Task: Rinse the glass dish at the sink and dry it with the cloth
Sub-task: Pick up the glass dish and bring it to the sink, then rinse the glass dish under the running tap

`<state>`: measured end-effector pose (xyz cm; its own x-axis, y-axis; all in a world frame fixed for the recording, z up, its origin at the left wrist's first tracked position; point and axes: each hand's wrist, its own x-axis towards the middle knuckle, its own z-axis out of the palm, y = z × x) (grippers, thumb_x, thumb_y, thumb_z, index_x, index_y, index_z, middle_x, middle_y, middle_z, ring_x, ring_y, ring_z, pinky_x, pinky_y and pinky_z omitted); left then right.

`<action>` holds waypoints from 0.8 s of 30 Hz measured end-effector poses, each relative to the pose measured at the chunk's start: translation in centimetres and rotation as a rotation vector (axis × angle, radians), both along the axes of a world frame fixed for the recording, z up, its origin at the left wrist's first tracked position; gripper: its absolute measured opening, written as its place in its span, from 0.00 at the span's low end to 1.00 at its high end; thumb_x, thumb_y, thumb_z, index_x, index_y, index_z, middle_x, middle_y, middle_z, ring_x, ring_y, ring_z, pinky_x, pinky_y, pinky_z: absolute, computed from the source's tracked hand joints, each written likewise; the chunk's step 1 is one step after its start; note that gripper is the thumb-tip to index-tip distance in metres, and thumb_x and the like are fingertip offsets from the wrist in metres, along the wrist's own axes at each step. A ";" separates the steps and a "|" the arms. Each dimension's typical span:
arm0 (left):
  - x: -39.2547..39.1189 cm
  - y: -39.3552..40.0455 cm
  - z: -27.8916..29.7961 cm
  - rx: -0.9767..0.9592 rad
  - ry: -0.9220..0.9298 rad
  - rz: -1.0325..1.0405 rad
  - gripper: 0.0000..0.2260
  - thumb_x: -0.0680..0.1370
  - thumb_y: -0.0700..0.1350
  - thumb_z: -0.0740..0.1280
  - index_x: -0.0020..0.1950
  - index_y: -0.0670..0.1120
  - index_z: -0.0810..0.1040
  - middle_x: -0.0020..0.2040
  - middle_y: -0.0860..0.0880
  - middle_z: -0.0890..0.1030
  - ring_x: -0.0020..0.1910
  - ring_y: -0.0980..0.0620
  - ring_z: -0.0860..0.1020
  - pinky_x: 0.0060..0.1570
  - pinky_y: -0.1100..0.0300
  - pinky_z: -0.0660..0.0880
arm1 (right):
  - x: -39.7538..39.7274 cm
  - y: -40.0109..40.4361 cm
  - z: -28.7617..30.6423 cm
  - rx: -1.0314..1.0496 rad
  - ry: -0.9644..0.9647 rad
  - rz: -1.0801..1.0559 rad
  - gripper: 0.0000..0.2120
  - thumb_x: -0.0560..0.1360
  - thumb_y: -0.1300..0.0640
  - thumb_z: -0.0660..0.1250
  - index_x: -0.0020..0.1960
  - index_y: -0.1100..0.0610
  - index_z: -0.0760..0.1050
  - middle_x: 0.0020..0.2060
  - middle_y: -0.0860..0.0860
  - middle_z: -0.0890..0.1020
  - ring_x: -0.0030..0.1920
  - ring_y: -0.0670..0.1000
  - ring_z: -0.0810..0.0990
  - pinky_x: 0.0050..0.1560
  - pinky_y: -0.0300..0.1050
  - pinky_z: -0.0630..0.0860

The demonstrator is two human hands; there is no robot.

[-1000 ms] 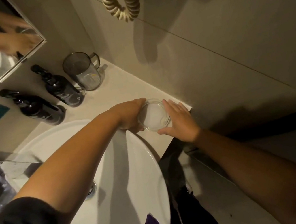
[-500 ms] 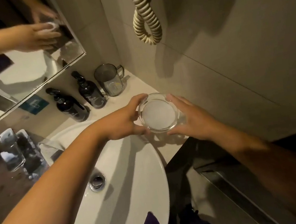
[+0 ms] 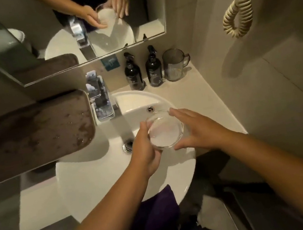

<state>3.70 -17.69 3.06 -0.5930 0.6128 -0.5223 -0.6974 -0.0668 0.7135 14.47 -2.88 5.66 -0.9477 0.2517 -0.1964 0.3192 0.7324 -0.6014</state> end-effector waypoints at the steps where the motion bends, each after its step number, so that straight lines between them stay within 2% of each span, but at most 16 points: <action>1: -0.2 -1.0 -0.4 -0.046 -0.021 0.054 0.20 0.82 0.57 0.55 0.60 0.48 0.81 0.55 0.44 0.84 0.57 0.46 0.81 0.51 0.52 0.78 | -0.8 -0.6 -0.2 -0.013 -0.030 0.030 0.53 0.63 0.39 0.77 0.78 0.46 0.51 0.76 0.47 0.62 0.73 0.49 0.63 0.70 0.48 0.64; 4: -1.1 -3.7 -1.0 -0.148 0.000 0.121 0.17 0.82 0.56 0.57 0.60 0.49 0.80 0.52 0.46 0.85 0.52 0.47 0.83 0.46 0.53 0.79 | -3.1 -1.6 -0.5 -0.041 -0.120 0.153 0.49 0.65 0.40 0.76 0.78 0.43 0.52 0.76 0.45 0.63 0.72 0.47 0.64 0.66 0.42 0.63; 7: -2.5 -6.2 -1.3 -0.241 0.101 0.156 0.15 0.79 0.59 0.58 0.53 0.56 0.83 0.49 0.51 0.86 0.50 0.48 0.83 0.45 0.51 0.81 | -6.2 -1.2 1.0 0.048 -0.163 0.277 0.41 0.69 0.41 0.75 0.76 0.47 0.60 0.75 0.46 0.64 0.72 0.47 0.63 0.65 0.39 0.58; 9: -3.5 -7.7 -1.6 -0.302 0.159 0.176 0.15 0.76 0.61 0.59 0.53 0.59 0.82 0.50 0.52 0.84 0.51 0.48 0.82 0.45 0.51 0.81 | -9.0 -0.8 2.8 0.157 -0.061 0.261 0.34 0.73 0.44 0.72 0.75 0.49 0.65 0.75 0.50 0.66 0.72 0.50 0.64 0.68 0.42 0.60; 11: -4.7 -8.8 -1.9 -0.322 0.179 0.201 0.16 0.76 0.62 0.59 0.57 0.58 0.79 0.54 0.51 0.83 0.53 0.49 0.81 0.44 0.53 0.79 | -12.2 -0.9 4.8 0.257 0.132 0.206 0.30 0.75 0.49 0.70 0.74 0.53 0.65 0.74 0.54 0.67 0.72 0.53 0.65 0.69 0.47 0.63; 14: -6.2 -9.5 -2.1 -0.300 0.172 0.242 0.16 0.77 0.61 0.60 0.59 0.56 0.79 0.57 0.50 0.82 0.55 0.49 0.80 0.47 0.53 0.77 | -17.1 -2.2 7.1 0.385 0.298 0.221 0.33 0.76 0.52 0.68 0.77 0.52 0.58 0.76 0.56 0.62 0.74 0.57 0.62 0.69 0.53 0.64; 16: -7.0 -9.4 -2.1 -0.255 0.147 0.264 0.16 0.75 0.61 0.62 0.57 0.57 0.80 0.56 0.50 0.83 0.55 0.48 0.80 0.49 0.51 0.79 | -19.8 -3.4 7.8 0.476 0.277 0.322 0.36 0.75 0.52 0.68 0.78 0.50 0.55 0.78 0.56 0.58 0.75 0.58 0.61 0.69 0.53 0.65; 17: -7.4 -9.3 -2.2 -0.219 0.131 0.276 0.16 0.74 0.60 0.62 0.56 0.57 0.81 0.55 0.50 0.83 0.54 0.48 0.81 0.46 0.52 0.79 | -20.9 -3.9 7.8 0.518 0.244 0.380 0.36 0.75 0.54 0.69 0.78 0.49 0.55 0.78 0.56 0.58 0.75 0.58 0.61 0.69 0.52 0.66; 20: -8.2 -8.8 -2.5 -0.100 0.059 0.311 0.20 0.72 0.59 0.63 0.59 0.52 0.81 0.56 0.46 0.83 0.54 0.47 0.82 0.38 0.55 0.79 | -23.0 -5.0 7.7 0.615 0.177 0.496 0.31 0.75 0.58 0.69 0.76 0.51 0.61 0.75 0.57 0.63 0.73 0.60 0.62 0.67 0.55 0.68; 22: -8.6 -8.4 -3.0 -0.067 0.020 0.330 0.23 0.72 0.59 0.64 0.63 0.48 0.79 0.58 0.44 0.82 0.56 0.45 0.81 0.43 0.52 0.80 | -23.5 -5.1 7.9 0.679 0.175 0.505 0.27 0.76 0.59 0.67 0.73 0.52 0.65 0.73 0.58 0.65 0.72 0.60 0.64 0.63 0.55 0.71; 24: -8.9 -8.1 -3.6 -0.074 0.006 0.342 0.21 0.76 0.58 0.62 0.64 0.47 0.78 0.59 0.44 0.82 0.57 0.45 0.81 0.51 0.49 0.79 | -23.6 -5.1 7.9 0.716 0.177 0.509 0.24 0.77 0.60 0.66 0.72 0.53 0.67 0.73 0.58 0.66 0.70 0.60 0.66 0.60 0.55 0.73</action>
<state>-5.23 -25.77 -0.55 -0.7606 0.3389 -0.5538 -0.6396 -0.2443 0.7289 -9.15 -7.97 13.56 -0.9795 -0.2011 0.0056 -0.2007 0.9786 0.0444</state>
